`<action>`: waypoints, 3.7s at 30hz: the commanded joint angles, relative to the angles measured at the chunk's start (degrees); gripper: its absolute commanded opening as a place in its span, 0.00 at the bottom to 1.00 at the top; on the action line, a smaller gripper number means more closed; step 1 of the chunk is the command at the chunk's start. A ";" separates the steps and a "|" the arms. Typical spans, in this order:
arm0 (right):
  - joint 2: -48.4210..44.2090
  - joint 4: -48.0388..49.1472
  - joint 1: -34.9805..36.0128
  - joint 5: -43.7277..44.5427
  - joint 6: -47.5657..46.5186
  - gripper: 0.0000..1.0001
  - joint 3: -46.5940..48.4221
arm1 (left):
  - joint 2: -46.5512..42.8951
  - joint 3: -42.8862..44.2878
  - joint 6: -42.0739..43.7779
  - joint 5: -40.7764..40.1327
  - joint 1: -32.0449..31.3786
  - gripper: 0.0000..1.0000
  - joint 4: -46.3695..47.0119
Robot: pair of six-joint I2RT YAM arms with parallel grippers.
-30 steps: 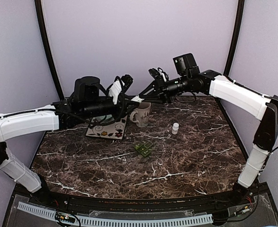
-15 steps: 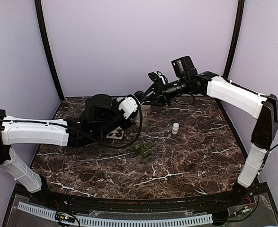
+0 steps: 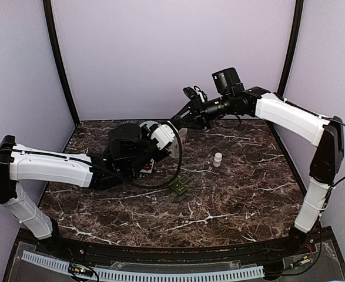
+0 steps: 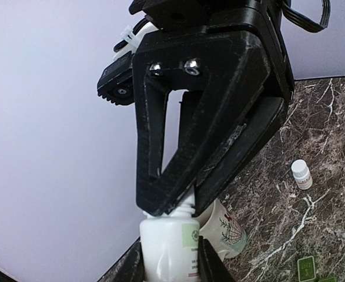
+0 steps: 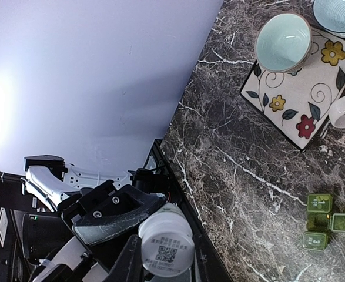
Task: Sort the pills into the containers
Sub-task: Screw the lid of the pill bottle onto the pill bottle.
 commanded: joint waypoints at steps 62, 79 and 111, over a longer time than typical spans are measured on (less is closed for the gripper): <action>-16.57 1.76 1.84 14.19 -27.83 0.51 -6.52 | -0.37 12.90 -64.60 93.39 30.74 0.00 -12.57; -13.88 1.46 2.01 9.07 -27.53 0.56 -3.39 | 8.06 13.88 -89.17 107.54 31.86 0.00 10.53; -7.60 1.35 4.69 5.19 -26.46 0.49 1.70 | 11.48 15.67 -95.53 110.51 31.77 0.00 16.09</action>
